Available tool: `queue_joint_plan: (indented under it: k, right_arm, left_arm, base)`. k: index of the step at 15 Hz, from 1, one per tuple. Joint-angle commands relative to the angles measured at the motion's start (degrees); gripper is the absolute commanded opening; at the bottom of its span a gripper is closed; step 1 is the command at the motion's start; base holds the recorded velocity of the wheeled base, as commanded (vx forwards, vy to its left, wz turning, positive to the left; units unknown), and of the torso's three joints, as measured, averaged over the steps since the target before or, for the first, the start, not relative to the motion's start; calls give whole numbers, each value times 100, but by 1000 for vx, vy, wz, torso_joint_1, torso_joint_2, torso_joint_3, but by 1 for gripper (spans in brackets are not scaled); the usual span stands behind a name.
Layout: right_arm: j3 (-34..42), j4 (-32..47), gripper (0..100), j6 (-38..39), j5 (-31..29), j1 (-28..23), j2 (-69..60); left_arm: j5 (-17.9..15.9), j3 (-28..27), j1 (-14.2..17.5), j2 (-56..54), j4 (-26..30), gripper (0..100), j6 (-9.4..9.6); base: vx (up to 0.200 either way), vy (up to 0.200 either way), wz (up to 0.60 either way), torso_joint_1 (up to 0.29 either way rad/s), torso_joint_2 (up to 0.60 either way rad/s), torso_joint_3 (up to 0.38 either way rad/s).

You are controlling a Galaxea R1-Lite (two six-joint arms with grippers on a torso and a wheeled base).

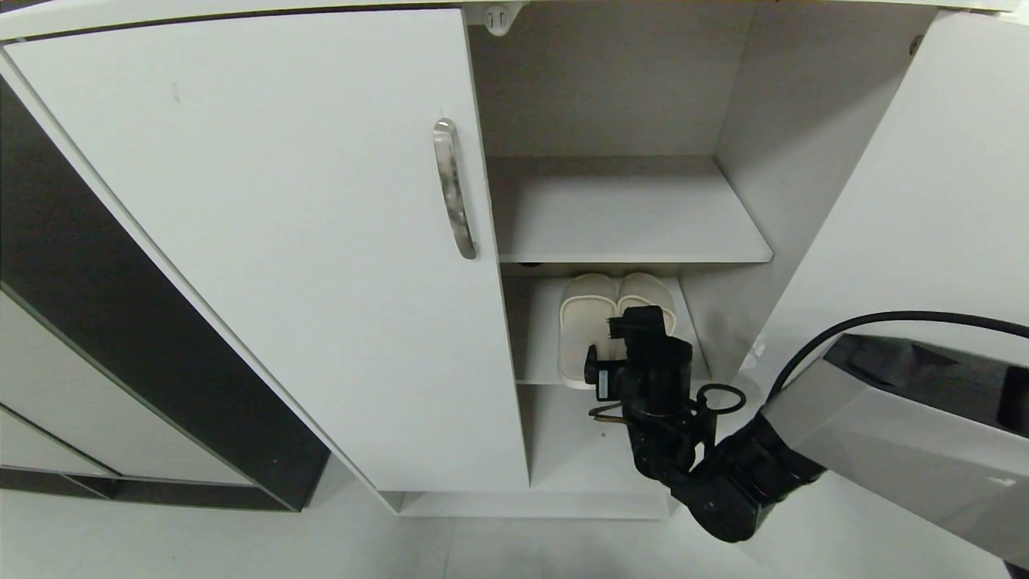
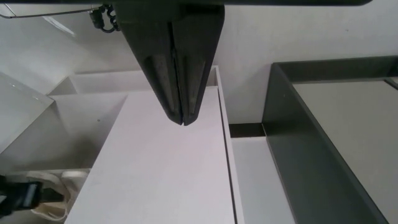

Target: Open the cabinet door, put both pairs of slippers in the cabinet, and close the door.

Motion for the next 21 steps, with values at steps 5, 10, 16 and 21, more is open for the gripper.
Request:
queue_joint_plan:
  k: [5, 10, 16, 21]
  right_arm:
    - [790, -437, 100, -4, -53, 309, -353]
    - [798, -454, 100, -4, -62, 309, -380]
    - [816, -454, 100, -4, -62, 318, -459]
    - [851, -454, 100, -4, -62, 362, -503]
  left_arm:
    - [-9, 0, 6, 9, -1, 0, 2]
    - [9, 0, 6, 9, -1, 0, -16]
    - [9, 0, -2, 9, -1, 0, -16]
    - [9, 0, -2, 9, -1, 0, -16]
  base:
    - [-200, 0, 0, 0, 4, 5]
    - [0, 0, 0, 0, 0, 0]
    - [0, 0, 0, 0, 0, 0]
    - [0, 0, 0, 1, 2, 94]
